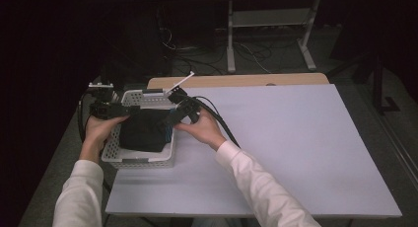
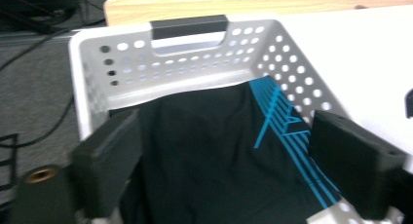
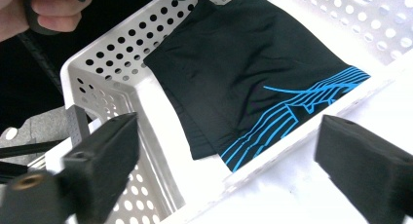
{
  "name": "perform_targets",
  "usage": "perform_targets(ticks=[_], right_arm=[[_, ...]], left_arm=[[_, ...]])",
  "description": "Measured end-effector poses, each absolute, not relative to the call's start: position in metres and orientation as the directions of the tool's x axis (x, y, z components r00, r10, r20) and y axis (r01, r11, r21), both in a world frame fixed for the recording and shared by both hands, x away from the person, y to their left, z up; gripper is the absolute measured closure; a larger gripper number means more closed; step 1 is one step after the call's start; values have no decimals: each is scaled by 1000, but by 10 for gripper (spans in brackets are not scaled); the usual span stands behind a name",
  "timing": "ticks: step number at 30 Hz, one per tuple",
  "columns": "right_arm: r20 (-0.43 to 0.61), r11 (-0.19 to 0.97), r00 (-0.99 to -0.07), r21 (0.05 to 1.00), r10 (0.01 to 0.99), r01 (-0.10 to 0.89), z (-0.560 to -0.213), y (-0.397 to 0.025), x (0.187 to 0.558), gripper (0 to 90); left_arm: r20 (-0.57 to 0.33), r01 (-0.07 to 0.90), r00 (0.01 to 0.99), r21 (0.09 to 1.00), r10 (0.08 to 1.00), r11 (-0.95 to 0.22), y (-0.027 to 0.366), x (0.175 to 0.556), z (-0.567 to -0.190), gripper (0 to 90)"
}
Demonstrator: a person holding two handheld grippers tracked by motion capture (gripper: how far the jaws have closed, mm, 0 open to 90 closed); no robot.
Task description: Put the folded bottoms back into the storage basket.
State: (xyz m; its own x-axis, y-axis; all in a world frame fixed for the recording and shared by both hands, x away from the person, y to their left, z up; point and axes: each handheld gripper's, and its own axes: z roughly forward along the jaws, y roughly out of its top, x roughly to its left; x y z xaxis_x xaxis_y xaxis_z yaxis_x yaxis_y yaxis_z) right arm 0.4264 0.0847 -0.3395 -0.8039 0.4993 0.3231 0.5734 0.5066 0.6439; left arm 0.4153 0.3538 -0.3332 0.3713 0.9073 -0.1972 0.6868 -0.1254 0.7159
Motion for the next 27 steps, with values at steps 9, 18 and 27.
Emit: perform_targets(ticks=[9, 18, 27], right_arm=[[309, 517, -808, 641, 502, 567, -335, 66, 428, 0], [293, 514, -817, 659, 496, 549, -330, 43, 425, 0], [276, 493, -820, 688, 501, 533, -325, 17, 423, 0]], left_arm=[[-206, 648, 421, 750, 883, -134, 342, 410, -329, 0], [-174, 606, 436, 782, 883, -145, 331, 401, -325, 0], [-174, 585, 447, 799, 877, -140, 321, 393, -325, 0]])
